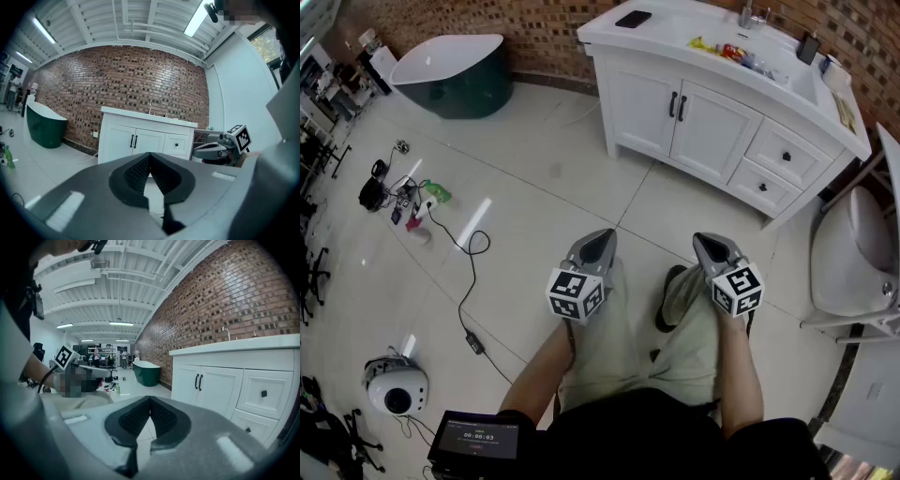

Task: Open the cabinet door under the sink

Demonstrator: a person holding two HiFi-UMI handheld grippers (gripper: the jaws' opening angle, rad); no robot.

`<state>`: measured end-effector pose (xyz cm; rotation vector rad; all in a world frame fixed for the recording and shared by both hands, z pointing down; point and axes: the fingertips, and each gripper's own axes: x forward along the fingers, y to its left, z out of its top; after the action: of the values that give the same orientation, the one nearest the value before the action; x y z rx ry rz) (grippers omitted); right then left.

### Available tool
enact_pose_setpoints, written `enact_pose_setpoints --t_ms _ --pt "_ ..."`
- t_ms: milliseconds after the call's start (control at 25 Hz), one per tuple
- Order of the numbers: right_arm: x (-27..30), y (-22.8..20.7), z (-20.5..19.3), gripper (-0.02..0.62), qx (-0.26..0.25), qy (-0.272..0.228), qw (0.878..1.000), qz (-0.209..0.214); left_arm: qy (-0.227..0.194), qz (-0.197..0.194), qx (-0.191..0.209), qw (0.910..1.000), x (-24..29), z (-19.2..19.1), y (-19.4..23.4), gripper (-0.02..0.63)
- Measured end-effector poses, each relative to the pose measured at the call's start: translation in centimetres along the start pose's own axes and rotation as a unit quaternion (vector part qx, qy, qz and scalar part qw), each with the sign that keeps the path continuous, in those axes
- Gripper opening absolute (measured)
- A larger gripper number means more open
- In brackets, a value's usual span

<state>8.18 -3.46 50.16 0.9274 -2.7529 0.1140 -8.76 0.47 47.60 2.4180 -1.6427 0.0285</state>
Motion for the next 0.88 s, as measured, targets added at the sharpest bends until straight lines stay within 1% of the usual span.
enact_pose_setpoints --t_ms 80,160,320,360,480,560,600,640,720,760,800,840,880 --pt "0.7 -0.5 0.3 -0.008 0.018 -0.008 1.000 0.005 -0.005 0.001 -0.027 0.9996 0.7 0.0 1.1 0.017" --pt "1.6 -1.2 0.5 -0.008 0.026 -0.005 1.000 0.002 -0.004 0.002 -0.041 0.9992 1.8 0.0 2.2 0.017" --pt "3.3 -4.0 0.4 -0.008 0.017 0.027 0.999 -0.026 0.025 0.002 -0.018 0.9995 5.3 0.3 4.3 0.017" --pt "3.3 -4.7 0.7 -0.008 0.017 0.025 0.999 -0.032 0.029 -0.002 -0.021 0.9994 6.2 0.5 4.8 0.017" --pt "3.4 -6.6 2.3 -0.008 0.027 -0.008 0.999 -0.040 0.027 -0.019 -0.039 0.9987 9.1 1.0 5.7 0.017" --pt "4.3 -8.0 2.3 -0.008 0.030 -0.011 0.998 -0.050 0.031 -0.031 -0.039 0.9983 11.5 1.3 5.7 0.017" --pt "5.0 -8.8 1.7 -0.008 0.023 0.004 0.998 -0.059 0.033 -0.037 -0.035 0.9981 12.8 1.4 5.5 0.017" --pt "5.8 -9.8 0.8 -0.008 0.008 0.030 0.997 -0.072 0.035 -0.046 -0.034 0.9977 14.2 1.6 5.2 0.017" --pt "7.0 -11.7 -1.0 -0.008 -0.034 0.100 0.989 -0.099 0.031 -0.068 -0.045 0.9962 16.9 2.0 4.2 0.017" --pt "7.3 -12.6 -1.6 -0.008 -0.048 0.126 0.985 -0.107 0.028 -0.078 -0.053 0.9951 18.2 2.1 3.5 0.017" --pt "7.4 -13.5 -2.0 -0.008 -0.054 0.136 0.983 -0.109 0.028 -0.084 -0.057 0.9944 19.4 2.0 2.8 0.017" --pt "7.4 -14.4 -2.1 -0.008 -0.050 0.132 0.984 -0.107 0.034 -0.087 -0.053 0.9943 20.7 1.5 2.2 0.017" --pt "7.1 -15.2 -1.9 -0.008 -0.037 0.119 0.987 -0.104 0.047 -0.084 -0.043 0.9944 21.9 0.8 1.7 0.017"
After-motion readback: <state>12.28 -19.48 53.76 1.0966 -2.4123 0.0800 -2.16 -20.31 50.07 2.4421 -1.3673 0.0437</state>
